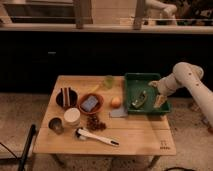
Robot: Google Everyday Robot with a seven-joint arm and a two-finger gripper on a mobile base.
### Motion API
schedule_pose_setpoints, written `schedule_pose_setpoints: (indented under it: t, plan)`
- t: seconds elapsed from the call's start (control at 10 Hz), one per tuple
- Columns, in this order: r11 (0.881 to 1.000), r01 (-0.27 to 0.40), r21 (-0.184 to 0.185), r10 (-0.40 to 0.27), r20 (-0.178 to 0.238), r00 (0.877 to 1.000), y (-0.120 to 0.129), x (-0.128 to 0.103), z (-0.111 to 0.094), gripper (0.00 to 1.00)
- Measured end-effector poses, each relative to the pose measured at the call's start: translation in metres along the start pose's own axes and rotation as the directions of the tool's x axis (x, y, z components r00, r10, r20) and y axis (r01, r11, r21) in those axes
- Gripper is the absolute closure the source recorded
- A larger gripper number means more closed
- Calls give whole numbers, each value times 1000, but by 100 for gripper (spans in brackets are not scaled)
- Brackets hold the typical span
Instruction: Place pepper in tray
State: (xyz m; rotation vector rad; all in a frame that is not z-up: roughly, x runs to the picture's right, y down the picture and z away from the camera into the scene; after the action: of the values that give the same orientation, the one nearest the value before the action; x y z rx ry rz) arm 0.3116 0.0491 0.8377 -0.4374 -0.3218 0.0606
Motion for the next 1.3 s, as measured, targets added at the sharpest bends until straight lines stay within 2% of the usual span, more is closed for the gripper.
schedule_pose_setpoints:
  t: [0.3,0.6,0.9,1.3]
  plan:
    - [999,33,-17,-33,-10,999,7,-10,-10,20]
    - [996,78,-50,-79,-19,997,20,-21,-17,20]
    - [986,136,-99,-139,-19,990,39,-31,-21,20]
    - [969,209,-132,-212,-12,977,58,-42,-29,20]
